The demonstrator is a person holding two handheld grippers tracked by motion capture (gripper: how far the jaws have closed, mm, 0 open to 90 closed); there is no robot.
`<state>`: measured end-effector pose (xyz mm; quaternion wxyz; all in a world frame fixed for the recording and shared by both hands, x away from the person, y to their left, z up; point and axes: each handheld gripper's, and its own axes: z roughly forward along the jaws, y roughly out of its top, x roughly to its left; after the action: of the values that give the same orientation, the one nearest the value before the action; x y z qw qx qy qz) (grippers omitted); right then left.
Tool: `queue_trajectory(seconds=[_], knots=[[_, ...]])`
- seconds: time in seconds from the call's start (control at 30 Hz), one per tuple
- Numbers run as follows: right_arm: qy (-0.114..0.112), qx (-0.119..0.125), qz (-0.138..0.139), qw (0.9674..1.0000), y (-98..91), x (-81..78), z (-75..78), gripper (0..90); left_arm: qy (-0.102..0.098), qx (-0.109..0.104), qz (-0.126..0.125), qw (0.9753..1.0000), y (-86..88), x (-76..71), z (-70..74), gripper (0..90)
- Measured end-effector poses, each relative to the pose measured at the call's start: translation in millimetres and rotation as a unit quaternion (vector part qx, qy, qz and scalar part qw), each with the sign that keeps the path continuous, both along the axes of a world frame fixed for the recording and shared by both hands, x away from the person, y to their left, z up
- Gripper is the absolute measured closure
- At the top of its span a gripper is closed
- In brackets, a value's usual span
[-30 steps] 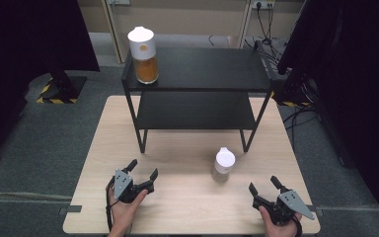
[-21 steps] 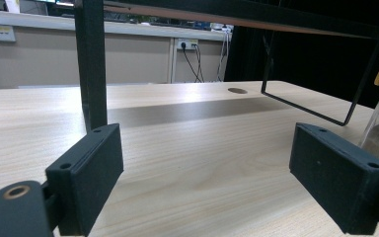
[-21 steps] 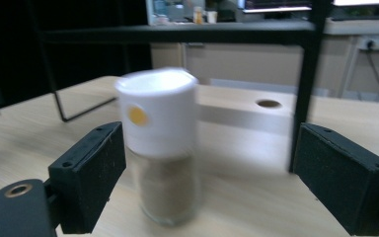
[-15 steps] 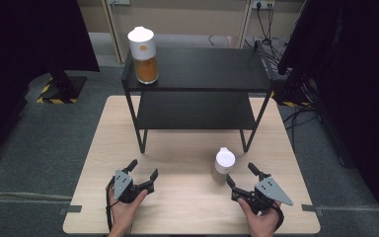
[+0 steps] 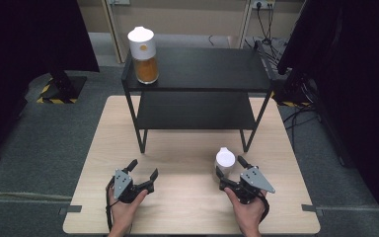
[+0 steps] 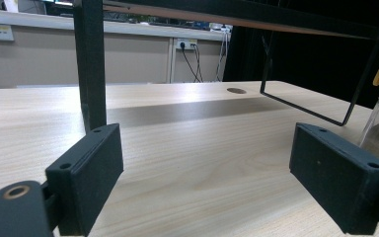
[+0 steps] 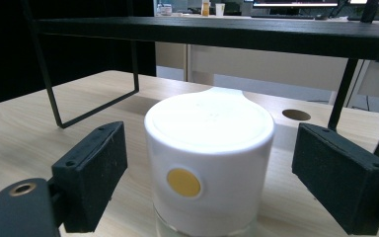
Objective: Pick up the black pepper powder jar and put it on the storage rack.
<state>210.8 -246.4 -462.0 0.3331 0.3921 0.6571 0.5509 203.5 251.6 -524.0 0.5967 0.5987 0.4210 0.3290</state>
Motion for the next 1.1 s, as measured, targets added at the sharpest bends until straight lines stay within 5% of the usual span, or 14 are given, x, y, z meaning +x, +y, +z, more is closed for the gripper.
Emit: queue_trajectory(seconds=[0.67,1.1], knots=[[0.007,-0.001,-0.008,0.9999,9.1,11.1,-5.2,30.2,-0.001,0.002,-0.001,1.0,-0.3,0.0,0.0,12.5],[0.007,-0.009,-0.001,0.9999,7.3,9.8,-2.5,30.9,-0.001,0.002,-0.001,1.0,-0.3,0.1,0.1,12.5]])
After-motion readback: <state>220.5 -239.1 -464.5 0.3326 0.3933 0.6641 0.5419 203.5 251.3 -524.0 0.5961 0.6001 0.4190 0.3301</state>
